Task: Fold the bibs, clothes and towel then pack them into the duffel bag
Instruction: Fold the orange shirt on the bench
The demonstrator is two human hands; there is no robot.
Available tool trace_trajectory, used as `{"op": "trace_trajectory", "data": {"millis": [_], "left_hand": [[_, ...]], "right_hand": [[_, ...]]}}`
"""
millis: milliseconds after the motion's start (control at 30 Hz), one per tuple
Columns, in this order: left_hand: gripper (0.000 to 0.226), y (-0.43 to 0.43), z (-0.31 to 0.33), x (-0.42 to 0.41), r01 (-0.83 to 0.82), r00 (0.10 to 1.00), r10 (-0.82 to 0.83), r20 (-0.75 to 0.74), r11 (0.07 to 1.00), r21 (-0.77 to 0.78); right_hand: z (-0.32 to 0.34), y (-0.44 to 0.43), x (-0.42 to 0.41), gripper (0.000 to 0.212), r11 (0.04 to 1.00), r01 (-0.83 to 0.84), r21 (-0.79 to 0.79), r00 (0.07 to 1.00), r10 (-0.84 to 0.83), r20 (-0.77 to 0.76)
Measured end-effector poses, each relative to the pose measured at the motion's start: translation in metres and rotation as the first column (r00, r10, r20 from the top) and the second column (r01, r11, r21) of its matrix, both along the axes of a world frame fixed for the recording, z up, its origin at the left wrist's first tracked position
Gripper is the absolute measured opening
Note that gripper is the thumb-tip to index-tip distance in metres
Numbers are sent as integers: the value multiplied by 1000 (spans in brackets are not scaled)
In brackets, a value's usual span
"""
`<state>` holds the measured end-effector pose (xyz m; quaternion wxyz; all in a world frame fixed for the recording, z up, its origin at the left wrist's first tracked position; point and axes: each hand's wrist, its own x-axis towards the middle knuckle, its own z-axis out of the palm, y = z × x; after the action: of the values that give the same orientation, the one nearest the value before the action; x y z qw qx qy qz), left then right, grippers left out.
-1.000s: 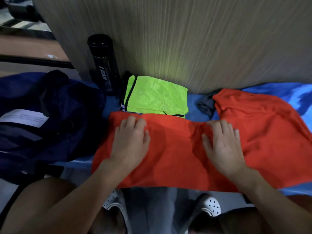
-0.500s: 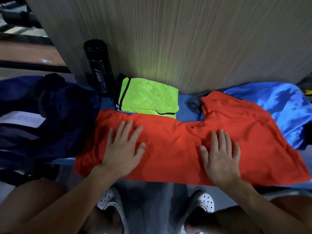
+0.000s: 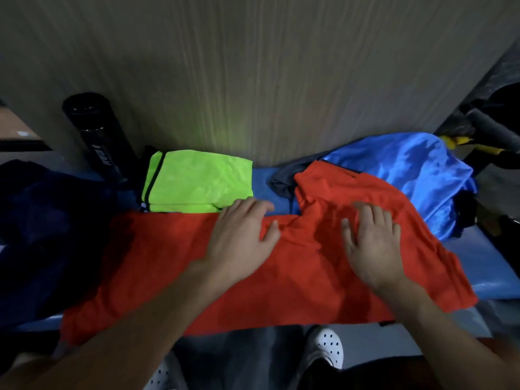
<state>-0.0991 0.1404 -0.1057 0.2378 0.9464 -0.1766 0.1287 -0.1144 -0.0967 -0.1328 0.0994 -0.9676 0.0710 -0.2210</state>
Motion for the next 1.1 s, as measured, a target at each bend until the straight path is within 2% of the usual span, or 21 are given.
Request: {"op": "trace_trajectory", "data": {"millis": [133, 267, 333, 367, 433, 533, 600, 700, 800, 967, 1033, 1100], "left_hand": [[41, -58, 14, 63, -42, 972, -23, -235, 962, -268], [41, -87, 6, 107, -166, 921, 42, -387, 942, -292], [30, -94, -2, 119, -203, 905, 51, -423, 925, -323], [32, -96, -7, 124, -211, 901, 47, -432, 916, -341], [33, -97, -15, 130, -198, 904, 31, -426, 915, -353], [11, -97, -20, 135, -189, 918, -5, -397, 875, -447], [18, -98, -18, 134, -183, 925, -42, -379, 824, -536], [30, -98, -15, 132, -140, 935, -89, -343, 797, -588], [34, -97, -13, 132, -114, 935, -127, -331, 775, -622], [25, -106, 6, 137, -15, 968, -159, -194, 733, -680], [35, -109, 7, 142, 23, 968, -179, -179, 767, -641], [40, -109, -1, 145, 15, 950, -197, -241, 802, -597]], "right_hand": [[11, -31, 39, 47, 998, 49, 48, 996, -52, 75], [15, -56, 69, 41, 989, 76, 128, 996, -81, 39], [16, -62, 81, 43, 992, 67, 102, 998, -65, -23], [17, -63, 86, 43, 994, 68, 83, 997, -64, -51], [20, -64, 94, 42, 997, 68, 30, 995, -66, -72], [22, -62, 104, 39, 997, 50, -57, 991, -56, -119], [25, -66, 114, 33, 991, 48, -124, 982, -69, -175], [28, -69, 125, 20, 981, 23, -194, 976, -65, -210], [25, -67, 124, 17, 992, 31, -126, 987, -50, -152], [40, -85, 130, 12, 986, 134, 103, 986, -143, 87], [40, -90, 130, 17, 985, 148, 86, 985, -155, 71], [39, -89, 126, 27, 992, 115, 56, 991, -119, 69]]}}
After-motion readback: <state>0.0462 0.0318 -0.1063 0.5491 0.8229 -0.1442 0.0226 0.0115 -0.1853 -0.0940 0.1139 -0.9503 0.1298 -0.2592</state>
